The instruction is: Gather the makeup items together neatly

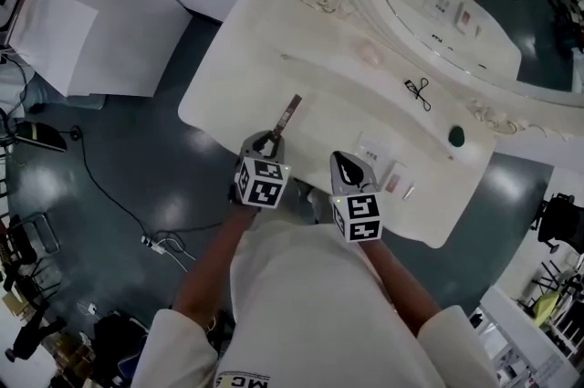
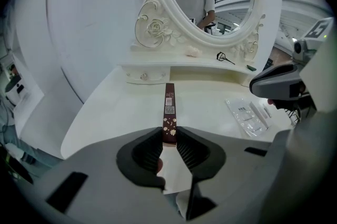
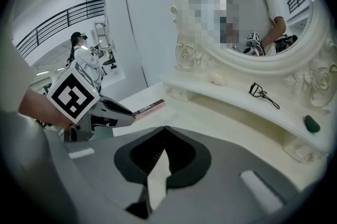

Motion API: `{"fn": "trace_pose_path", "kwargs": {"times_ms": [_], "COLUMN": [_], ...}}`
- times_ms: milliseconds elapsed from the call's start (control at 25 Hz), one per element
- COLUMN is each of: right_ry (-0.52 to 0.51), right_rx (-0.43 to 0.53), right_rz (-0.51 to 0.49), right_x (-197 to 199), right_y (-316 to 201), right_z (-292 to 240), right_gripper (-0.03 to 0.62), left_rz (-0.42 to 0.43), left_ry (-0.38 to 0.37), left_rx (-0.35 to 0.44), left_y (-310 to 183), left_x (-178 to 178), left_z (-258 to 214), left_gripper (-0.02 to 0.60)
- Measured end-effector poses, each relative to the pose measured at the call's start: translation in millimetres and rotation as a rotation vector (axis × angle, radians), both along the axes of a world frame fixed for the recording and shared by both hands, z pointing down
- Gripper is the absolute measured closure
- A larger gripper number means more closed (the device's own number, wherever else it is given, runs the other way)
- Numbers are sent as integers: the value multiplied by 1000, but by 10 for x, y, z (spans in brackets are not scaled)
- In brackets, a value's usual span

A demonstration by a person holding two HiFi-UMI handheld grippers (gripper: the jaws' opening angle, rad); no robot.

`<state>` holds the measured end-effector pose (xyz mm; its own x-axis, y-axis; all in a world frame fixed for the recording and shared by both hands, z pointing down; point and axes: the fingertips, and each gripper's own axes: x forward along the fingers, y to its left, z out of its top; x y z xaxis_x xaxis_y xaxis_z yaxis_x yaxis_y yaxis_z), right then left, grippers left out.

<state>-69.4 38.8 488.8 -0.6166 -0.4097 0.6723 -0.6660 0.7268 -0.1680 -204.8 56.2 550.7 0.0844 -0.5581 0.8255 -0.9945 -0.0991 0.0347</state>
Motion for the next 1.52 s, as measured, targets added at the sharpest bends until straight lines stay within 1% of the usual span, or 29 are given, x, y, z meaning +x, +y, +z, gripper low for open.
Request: {"fn": "trace_pose_path", "kwargs": {"times_ms": [240,600,920,1200,1520], "right_ry": [-6,-26,-38,-39,-45], "right_rx": [5,9,29,32,36], "right_rz": [29,105,138,168,207], "right_x": [180,511,809,1047,1307], "right_y": [2,-51,-60,-30,-5], "right_z": [-20,-106,-146,-152,-160], "right_gripper": [591,591,591,591,591], "left_rz": [-13,-6,-23,-17,-9], "left_ry": [3,7,17,13,15], "left_rx": [4,-5,-19,-24,-57], "left_y": [40,97,158,148,185], "left_x": [168,419,607,813,1069], "left_z": [-79,-100,-92,-102,-21], "left_gripper": [497,497,497,497,497]}}
